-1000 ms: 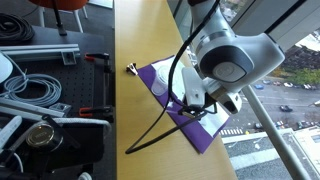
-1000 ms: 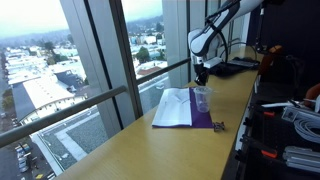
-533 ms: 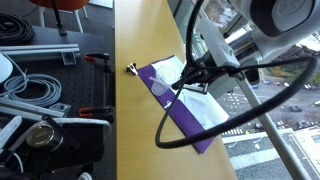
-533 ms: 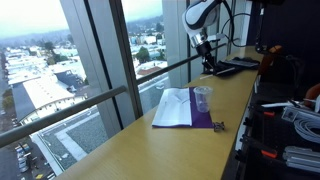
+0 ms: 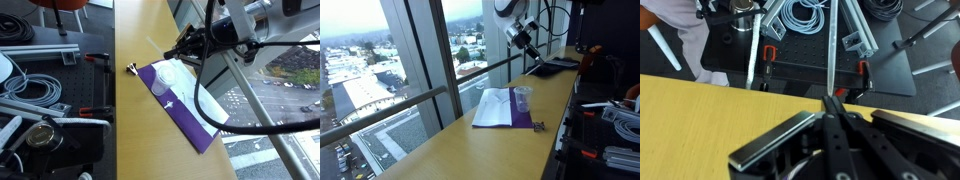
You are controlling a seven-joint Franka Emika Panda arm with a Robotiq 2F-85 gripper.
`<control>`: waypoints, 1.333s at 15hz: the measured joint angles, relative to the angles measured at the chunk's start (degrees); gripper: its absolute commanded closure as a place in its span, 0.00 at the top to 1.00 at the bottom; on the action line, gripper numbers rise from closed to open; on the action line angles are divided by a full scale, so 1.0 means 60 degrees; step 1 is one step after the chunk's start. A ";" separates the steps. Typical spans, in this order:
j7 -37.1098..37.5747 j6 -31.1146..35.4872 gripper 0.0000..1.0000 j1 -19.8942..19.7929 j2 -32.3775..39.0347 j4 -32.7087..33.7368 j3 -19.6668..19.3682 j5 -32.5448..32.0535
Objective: Put the straw in the cup
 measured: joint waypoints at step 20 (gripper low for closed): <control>0.0628 -0.2953 0.00 -0.0842 0.3804 0.4376 0.0272 0.1686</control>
